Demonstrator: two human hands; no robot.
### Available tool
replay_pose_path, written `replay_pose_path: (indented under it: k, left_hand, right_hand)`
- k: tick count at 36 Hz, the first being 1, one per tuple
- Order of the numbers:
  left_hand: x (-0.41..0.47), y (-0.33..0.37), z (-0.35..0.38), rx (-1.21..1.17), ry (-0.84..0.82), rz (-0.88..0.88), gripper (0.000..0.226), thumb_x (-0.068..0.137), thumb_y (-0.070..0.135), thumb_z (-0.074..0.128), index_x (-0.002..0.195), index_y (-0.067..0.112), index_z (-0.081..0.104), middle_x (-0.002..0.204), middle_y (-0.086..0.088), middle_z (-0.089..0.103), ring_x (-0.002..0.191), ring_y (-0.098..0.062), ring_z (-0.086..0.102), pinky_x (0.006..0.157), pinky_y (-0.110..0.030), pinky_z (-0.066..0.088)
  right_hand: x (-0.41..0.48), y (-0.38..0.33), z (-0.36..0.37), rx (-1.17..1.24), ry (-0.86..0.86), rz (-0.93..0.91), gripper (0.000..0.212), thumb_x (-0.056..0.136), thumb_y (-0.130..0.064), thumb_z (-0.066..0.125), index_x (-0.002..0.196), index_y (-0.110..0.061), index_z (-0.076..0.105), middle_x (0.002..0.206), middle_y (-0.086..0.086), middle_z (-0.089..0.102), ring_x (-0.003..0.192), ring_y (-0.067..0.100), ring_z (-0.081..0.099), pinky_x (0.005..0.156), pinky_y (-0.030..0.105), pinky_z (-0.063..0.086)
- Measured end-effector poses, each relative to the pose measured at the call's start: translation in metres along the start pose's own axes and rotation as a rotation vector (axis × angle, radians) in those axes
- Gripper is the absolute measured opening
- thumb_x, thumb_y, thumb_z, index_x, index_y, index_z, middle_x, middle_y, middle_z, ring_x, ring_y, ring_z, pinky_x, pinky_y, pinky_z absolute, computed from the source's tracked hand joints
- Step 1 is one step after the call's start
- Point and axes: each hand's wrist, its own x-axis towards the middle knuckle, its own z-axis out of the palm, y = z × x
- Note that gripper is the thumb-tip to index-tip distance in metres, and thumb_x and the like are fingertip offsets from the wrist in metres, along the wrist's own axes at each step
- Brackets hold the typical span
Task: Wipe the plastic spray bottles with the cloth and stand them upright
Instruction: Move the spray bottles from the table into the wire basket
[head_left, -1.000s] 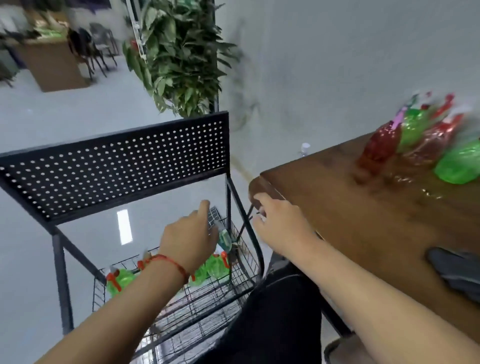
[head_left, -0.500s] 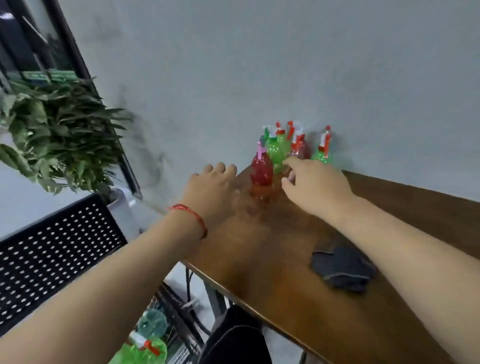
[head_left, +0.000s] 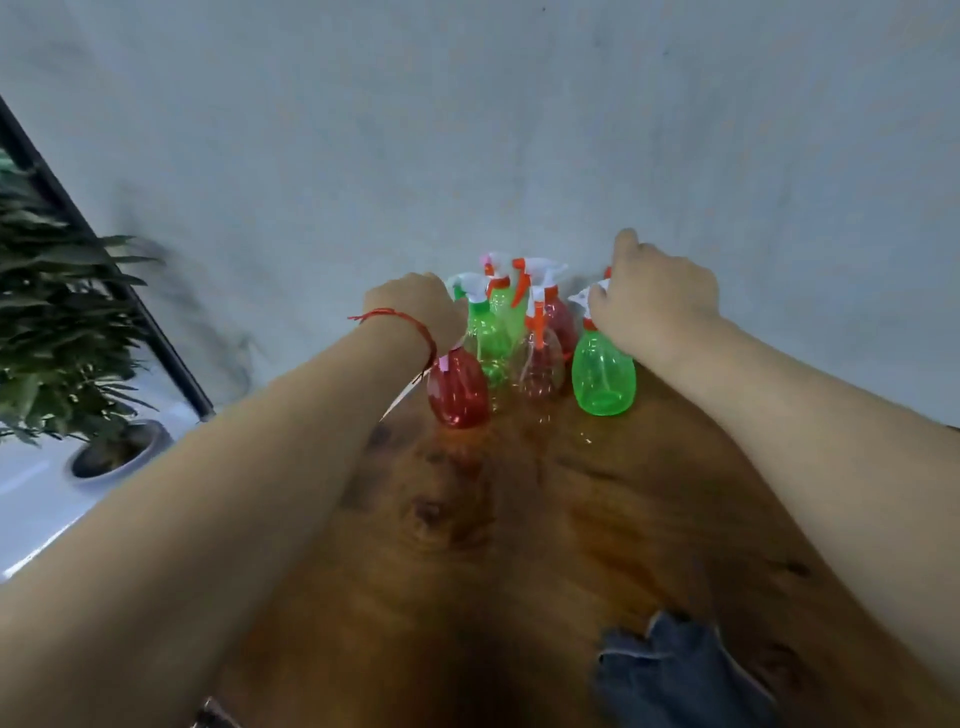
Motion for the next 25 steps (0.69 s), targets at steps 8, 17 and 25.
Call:
replay_pose_path:
  k: [8,17,25]
  left_hand:
    - [-0.004,0.007,0.017,-0.092,-0.065,-0.002,0.021,0.109,0.027,0.043,0.102,0.012,0.056,0.094,-0.006,0.058,0.089,-0.029,0.059,0.075,-0.038,0.042]
    - [-0.074,-0.017,0.02,-0.189,-0.175,-0.035,0.029,0.112,0.028,0.048,0.134,0.01,0.05,0.12,-0.014,0.064,0.107,-0.037,0.064,0.082,-0.038,0.043]
    - [-0.198,-0.097,-0.022,-0.309,-0.017,-0.091,0.024,0.111,0.038,0.048,0.103,0.016,0.045,0.084,0.002,0.05,0.08,-0.028,0.052,0.074,-0.037,0.037]
  right_hand:
    - [0.009,0.007,0.019,-0.095,-0.116,-0.017,0.031,0.104,-0.026,0.047,0.134,-0.017,0.053,0.121,0.012,0.061,0.114,0.04,0.062,0.077,0.037,0.033]
    - [-0.051,-0.003,-0.01,-0.075,-0.152,-0.006,0.041,0.102,-0.024,0.056,0.142,-0.017,0.052,0.115,0.007,0.07,0.11,0.035,0.068,0.074,0.035,0.04]
    - [-0.141,-0.048,-0.074,0.006,-0.097,-0.127,0.026,0.101,-0.024,0.052,0.124,-0.014,0.06,0.118,0.014,0.068,0.112,0.041,0.065,0.078,0.041,0.042]
